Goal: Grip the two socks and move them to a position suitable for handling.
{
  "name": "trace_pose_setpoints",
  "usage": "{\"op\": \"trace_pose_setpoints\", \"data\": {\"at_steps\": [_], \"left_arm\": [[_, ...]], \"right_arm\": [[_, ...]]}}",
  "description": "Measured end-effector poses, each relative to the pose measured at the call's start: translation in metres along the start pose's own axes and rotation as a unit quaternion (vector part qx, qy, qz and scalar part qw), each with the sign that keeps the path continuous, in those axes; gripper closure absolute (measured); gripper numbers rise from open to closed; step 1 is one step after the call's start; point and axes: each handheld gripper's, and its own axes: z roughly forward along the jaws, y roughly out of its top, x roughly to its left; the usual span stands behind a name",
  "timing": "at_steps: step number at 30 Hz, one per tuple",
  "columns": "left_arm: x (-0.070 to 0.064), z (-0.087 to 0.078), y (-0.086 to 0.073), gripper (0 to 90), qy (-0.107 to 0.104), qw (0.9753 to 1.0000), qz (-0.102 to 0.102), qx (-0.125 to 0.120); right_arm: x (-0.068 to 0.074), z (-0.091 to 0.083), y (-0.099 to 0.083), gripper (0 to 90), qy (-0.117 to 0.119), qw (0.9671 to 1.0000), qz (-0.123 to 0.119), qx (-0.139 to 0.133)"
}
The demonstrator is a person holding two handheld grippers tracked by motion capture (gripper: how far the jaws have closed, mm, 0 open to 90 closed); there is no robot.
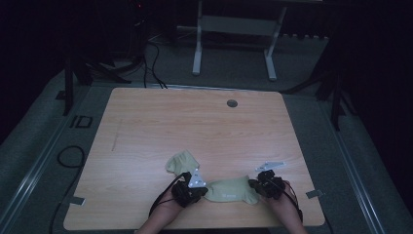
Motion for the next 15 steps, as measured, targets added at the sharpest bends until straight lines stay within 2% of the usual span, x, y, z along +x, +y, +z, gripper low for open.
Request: {"op": "trace_pose_setpoints", "data": {"at_steps": [6,11,15], "left_arm": [[0.004,0.006,0.005,89.2,0.001,1.0,-0.003,-0.006],[0.007,0.008,0.006,89.1,-0.002,0.9999,-0.01,-0.009],[0.006,0.007,0.007,88.3,0.001,0.9999,-0.008,-0.009]], "right_arm": [[-0.008,0.001,0.003,88.9,-0.005,1.0,0.007,-0.001],[-0.013,0.002,0.002,88.7,0.0,0.9998,0.019,-0.009],[-0.012,0.001,0.003,85.9,-0.002,0.9999,0.011,-0.006]]}}
